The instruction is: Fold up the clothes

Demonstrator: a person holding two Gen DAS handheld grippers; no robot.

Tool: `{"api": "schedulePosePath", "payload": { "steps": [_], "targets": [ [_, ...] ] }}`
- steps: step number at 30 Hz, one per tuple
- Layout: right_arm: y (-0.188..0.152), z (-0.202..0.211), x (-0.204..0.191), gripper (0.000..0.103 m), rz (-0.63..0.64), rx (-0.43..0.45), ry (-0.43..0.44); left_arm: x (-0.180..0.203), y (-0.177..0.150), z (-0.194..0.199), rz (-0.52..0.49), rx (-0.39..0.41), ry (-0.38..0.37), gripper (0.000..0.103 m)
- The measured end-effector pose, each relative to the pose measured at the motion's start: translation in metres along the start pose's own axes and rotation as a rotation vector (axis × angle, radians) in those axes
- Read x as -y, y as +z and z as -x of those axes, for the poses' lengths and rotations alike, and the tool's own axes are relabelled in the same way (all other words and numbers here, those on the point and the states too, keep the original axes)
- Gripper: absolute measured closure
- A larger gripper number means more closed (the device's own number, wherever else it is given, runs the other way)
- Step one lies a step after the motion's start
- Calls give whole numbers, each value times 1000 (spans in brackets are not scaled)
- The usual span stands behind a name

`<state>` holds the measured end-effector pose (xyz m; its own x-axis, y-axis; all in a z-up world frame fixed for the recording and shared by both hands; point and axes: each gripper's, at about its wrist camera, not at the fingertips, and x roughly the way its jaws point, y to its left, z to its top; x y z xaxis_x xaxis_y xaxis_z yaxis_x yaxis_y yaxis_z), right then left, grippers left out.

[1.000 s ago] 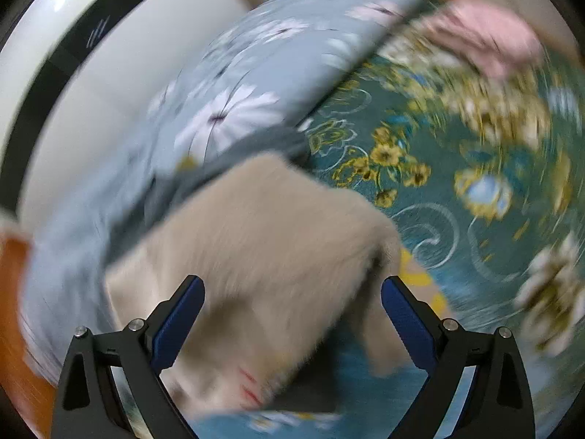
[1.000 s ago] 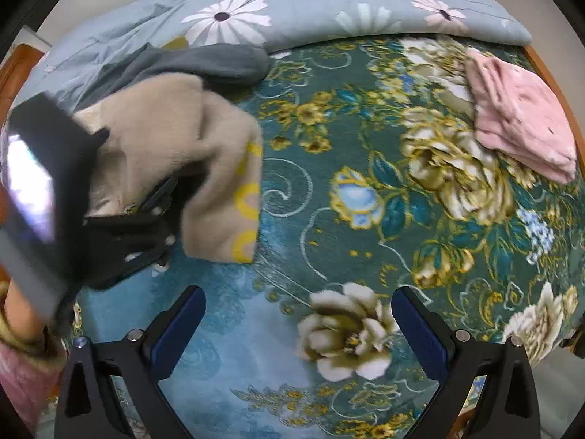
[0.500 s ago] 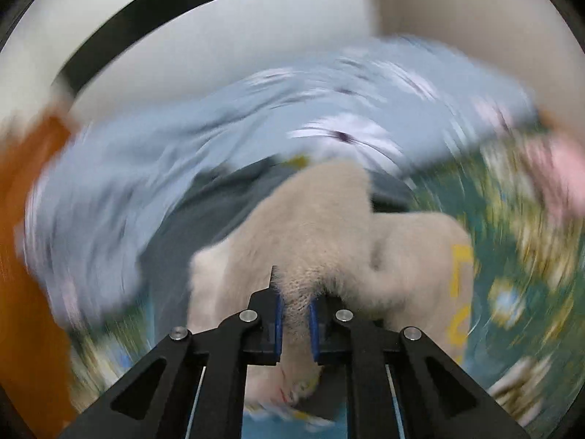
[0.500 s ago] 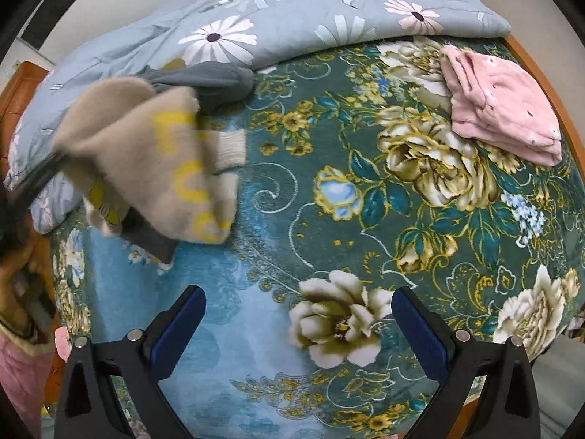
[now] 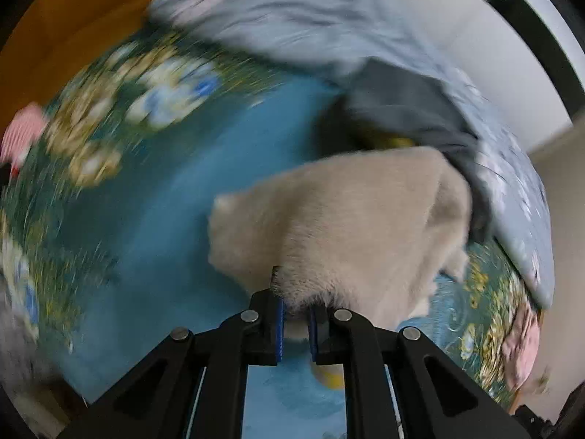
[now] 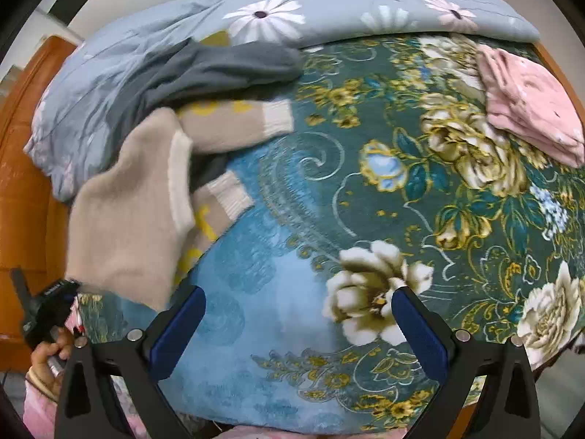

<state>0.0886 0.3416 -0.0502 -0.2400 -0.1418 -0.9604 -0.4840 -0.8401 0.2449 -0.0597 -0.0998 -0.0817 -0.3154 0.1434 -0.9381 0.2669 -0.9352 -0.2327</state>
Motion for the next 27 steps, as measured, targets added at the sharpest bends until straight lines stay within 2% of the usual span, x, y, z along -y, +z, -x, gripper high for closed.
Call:
{"api": "schedulePosePath", "payload": {
  "steps": [3,7,10,13,15,18,22,23,27],
  "targets": [
    [-4,3,-9,0,60,-12,-6,-22,3,-7,33,-12,11,92],
    [-3,9,-13,0,112,-5,10,-31,4,-15,139,-49,-18,89],
    [4,10,-13,0,99,8,58,-36,-7,-9,213,-79,-41,76],
    [17,2,-22,0,69,5,160,-43,-30,2,251,-91,-42,57],
    [25,-5,-31,0,75,-4,209,-50,-42,11,277,-96,-37,55],
    [37,-18,-44,0,88,-20,283,-48,-55,28,247,-89,-9,54],
    [55,-35,-64,1,123,-38,371,-26,-70,47,113,-72,39,50],
    [60,-41,-70,3,137,-42,392,-21,-73,49,87,-74,47,50],
    [86,-72,-89,16,169,-99,387,-3,-86,48,5,-98,65,49]
  ]
}}
